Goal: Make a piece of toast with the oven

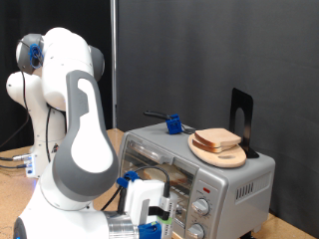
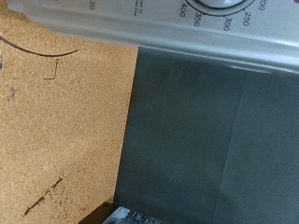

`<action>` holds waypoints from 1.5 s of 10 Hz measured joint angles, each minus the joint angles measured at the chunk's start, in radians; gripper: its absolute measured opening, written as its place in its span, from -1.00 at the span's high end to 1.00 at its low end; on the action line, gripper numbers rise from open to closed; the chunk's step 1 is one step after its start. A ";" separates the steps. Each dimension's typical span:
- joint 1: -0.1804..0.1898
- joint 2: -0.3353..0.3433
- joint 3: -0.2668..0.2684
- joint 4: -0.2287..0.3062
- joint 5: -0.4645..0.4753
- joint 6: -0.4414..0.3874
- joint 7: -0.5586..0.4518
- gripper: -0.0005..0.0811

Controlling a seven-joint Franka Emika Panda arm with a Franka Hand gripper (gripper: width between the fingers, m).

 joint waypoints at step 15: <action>0.070 0.016 0.058 -0.117 0.034 0.084 -0.189 -0.68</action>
